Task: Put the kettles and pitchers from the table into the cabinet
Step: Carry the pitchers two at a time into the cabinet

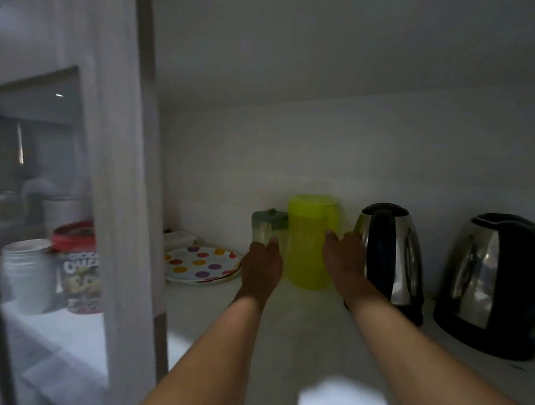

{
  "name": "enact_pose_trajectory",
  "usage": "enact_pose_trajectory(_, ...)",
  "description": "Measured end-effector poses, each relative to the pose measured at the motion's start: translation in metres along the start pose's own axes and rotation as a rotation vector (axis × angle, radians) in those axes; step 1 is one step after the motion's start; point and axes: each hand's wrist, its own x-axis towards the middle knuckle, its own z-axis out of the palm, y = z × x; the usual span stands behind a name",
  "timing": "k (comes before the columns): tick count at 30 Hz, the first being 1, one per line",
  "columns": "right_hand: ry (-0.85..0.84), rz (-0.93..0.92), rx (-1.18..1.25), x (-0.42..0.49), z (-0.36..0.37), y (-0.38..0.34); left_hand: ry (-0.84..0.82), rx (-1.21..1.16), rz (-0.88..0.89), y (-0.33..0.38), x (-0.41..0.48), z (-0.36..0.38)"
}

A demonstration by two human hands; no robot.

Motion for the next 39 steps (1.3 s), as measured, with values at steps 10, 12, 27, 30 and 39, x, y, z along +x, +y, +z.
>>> enact_pose_trajectory(10,0.065,-0.054,0.058,-0.185,-0.012,-0.038,-0.010,0.060,0.180,-0.003,-0.160,-0.142)
enact_pose_trajectory(12,0.036,-0.094,0.077,-0.240,-0.008,-0.041,0.032,0.065,0.192,-0.023,-0.190,-0.187)
enact_pose_trajectory(27,-0.723,-0.493,0.083,-0.613,0.173,-0.169,0.664,0.572,-0.240,-0.193,-0.358,-0.629)
enact_pose_trajectory(30,-0.908,-0.553,0.099,-0.692,0.210,-0.190,0.782,0.624,-0.359,-0.219,-0.396,-0.694)
enact_pose_trajectory(39,-1.390,-0.619,0.071,-0.877,0.308,-0.182,1.080,0.596,-0.744,-0.308,-0.501,-0.811)
